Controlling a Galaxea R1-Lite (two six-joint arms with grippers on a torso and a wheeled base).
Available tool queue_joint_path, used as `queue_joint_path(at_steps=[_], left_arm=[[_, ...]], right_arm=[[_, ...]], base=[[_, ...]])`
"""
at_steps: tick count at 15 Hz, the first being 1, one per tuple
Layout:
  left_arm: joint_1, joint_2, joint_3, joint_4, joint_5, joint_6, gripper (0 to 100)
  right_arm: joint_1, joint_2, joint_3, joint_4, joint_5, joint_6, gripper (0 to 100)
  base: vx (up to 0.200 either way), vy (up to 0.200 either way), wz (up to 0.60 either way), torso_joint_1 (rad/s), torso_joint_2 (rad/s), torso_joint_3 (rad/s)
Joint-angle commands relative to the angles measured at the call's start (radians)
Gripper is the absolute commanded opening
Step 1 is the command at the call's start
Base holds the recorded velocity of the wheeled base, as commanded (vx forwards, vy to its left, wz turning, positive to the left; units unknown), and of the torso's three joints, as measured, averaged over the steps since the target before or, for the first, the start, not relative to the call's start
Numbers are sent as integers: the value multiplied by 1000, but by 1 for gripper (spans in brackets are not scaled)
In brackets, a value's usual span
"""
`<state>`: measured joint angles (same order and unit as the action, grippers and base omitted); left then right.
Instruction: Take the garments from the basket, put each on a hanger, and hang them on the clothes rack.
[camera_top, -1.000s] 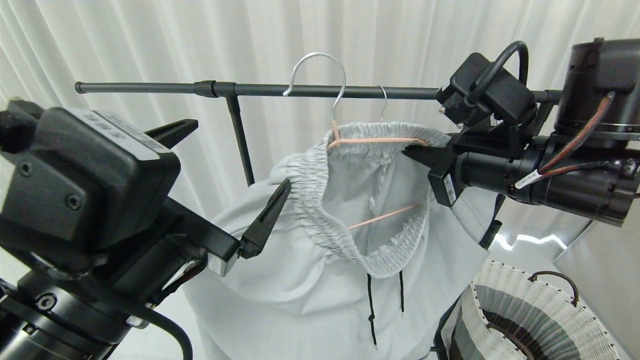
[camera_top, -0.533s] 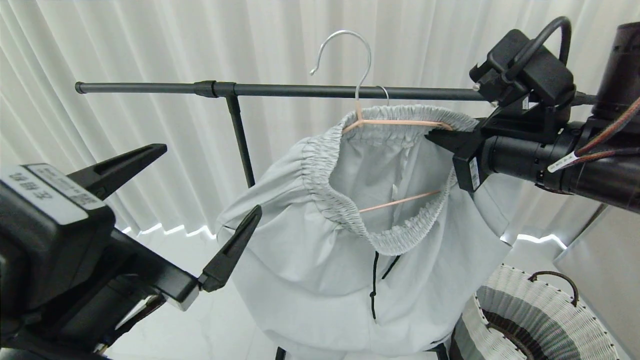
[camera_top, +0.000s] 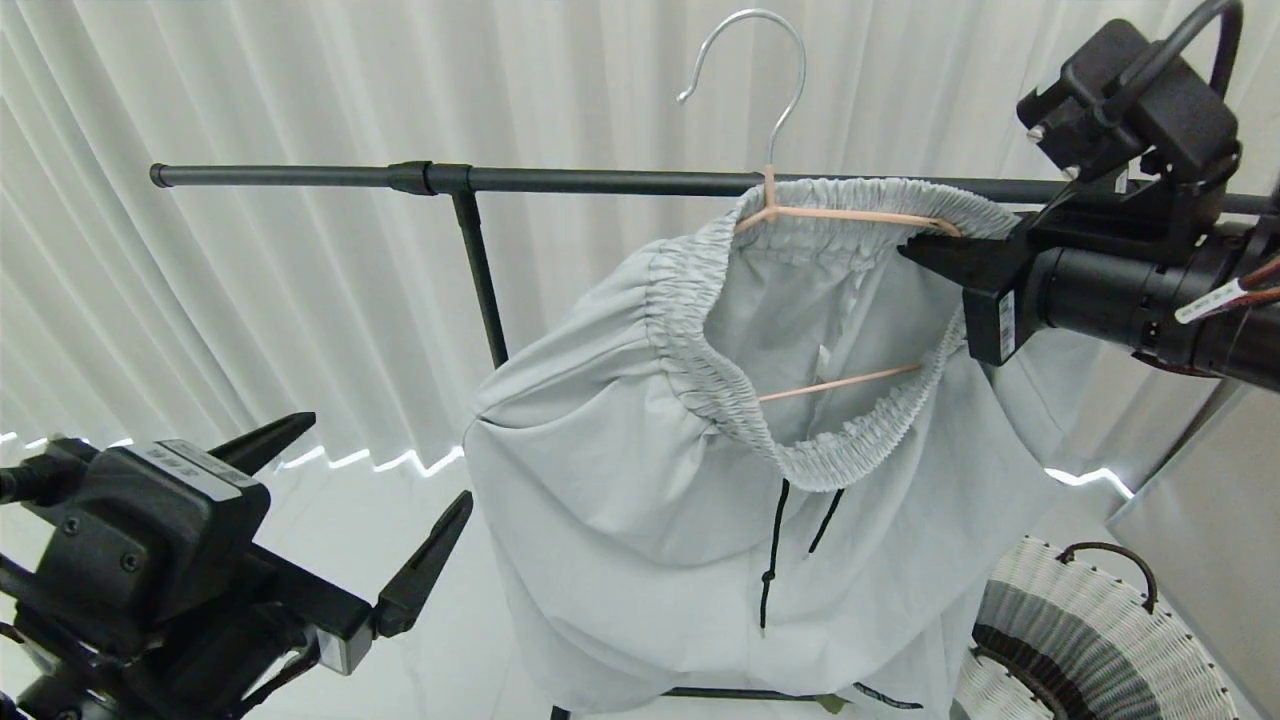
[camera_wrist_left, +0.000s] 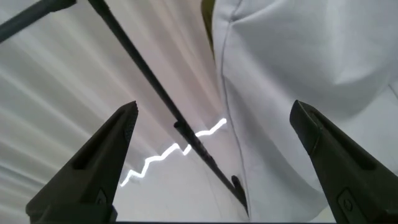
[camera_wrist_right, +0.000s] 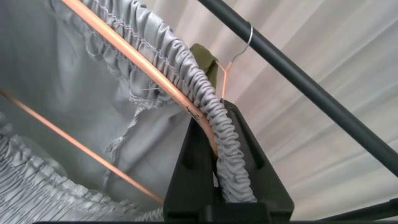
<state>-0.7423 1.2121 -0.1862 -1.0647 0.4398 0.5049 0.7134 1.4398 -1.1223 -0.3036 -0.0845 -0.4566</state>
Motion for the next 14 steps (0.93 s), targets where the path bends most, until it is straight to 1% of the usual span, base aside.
queue_joint_path(at_steps=[1,3,4,6,8,9,10,14], left_arm=[[24,21,44,0,-33,-2,100],[47,29,47,0,-92,-9,100],[69,43,48,0,-118,-31,100],[116,73,47,-1,-130,-63,100],[150,95,31,-1,-131,-91,100],[153,98,31,-1,-133,-101,100],[153,98,37,-1,-145,-105,0],[153,98,42,-1,-159,-105,0]], right_arm=[[0,-16,4,-2,0,1,0],[12,-21,6,-2,2,3,0],[23,-25,9,-2,2,3,0],[32,-35,18,-2,2,3,0],[43,-41,19,-2,2,4,0],[46,-44,18,-2,2,4,0],[46,-45,19,-2,2,4,0],[46,-47,21,-2,2,4,0]], base=[[0,0,0,0,0,0],[0,0,0,0,0,0],[0,0,0,0,0,0],[0,0,0,0,0,0],[0,0,0,0,0,0],[0,0,0,0,0,0],[0,0,0,0,0,0],[0,0,0,0,0,0]])
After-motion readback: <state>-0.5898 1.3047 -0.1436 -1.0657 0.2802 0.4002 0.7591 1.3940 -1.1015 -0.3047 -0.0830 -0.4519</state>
